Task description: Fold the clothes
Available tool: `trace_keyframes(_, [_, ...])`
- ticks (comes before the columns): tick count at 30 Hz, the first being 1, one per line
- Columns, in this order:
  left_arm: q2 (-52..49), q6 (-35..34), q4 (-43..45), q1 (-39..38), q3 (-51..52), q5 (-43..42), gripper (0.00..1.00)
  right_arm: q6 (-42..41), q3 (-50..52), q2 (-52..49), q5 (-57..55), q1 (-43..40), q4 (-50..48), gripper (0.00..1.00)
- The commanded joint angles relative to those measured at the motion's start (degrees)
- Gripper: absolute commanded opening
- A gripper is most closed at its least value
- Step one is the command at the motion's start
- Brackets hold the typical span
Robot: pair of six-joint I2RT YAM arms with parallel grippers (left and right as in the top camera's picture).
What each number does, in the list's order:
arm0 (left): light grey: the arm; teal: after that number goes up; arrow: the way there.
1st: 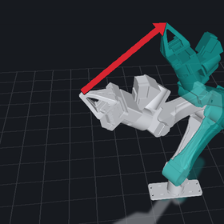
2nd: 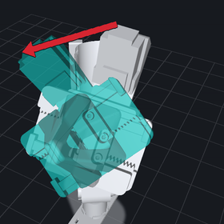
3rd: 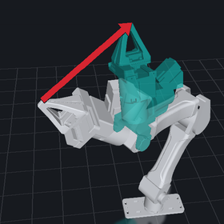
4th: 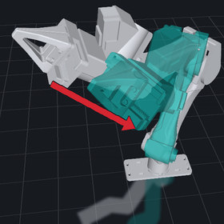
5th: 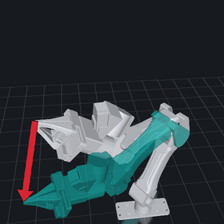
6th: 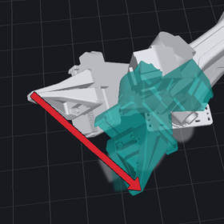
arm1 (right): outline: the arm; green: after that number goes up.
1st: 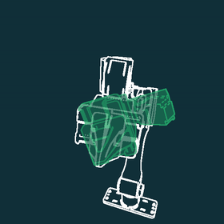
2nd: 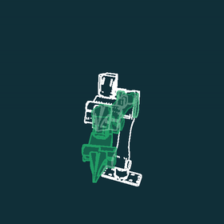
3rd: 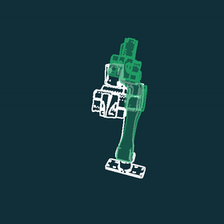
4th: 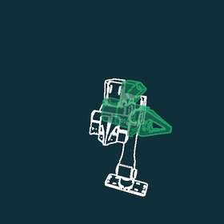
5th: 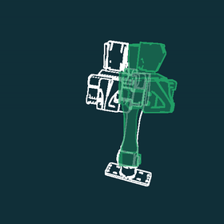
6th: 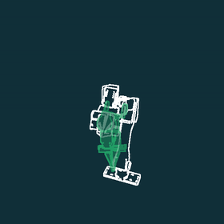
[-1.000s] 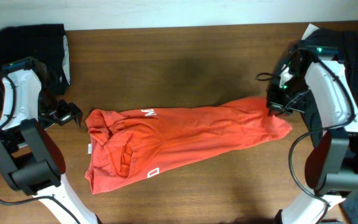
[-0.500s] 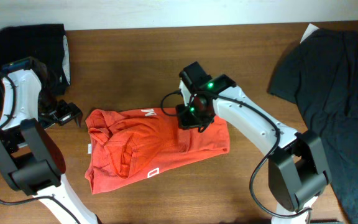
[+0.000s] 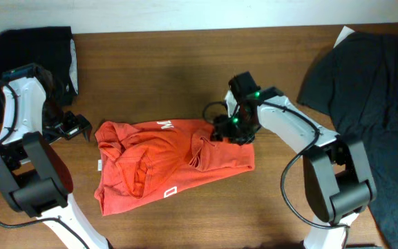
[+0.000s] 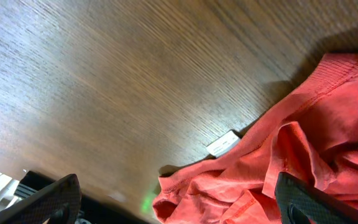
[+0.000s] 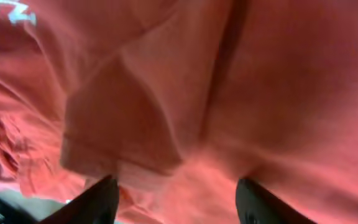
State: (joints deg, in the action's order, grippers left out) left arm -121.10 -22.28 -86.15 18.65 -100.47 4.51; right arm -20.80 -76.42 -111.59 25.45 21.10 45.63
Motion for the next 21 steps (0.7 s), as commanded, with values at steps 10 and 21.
trace_keyframes(10, [0.1,-0.2,0.2,-0.1,-0.5,-0.2,0.99,-0.8,2.4,0.4,2.2,5.9,-11.2,0.23])
trace_keyframes(21, [0.1,-0.2,0.8,-0.1,-0.5,-0.2,0.99,2.8,-9.1,5.5,2.4,0.9,-14.4,0.92])
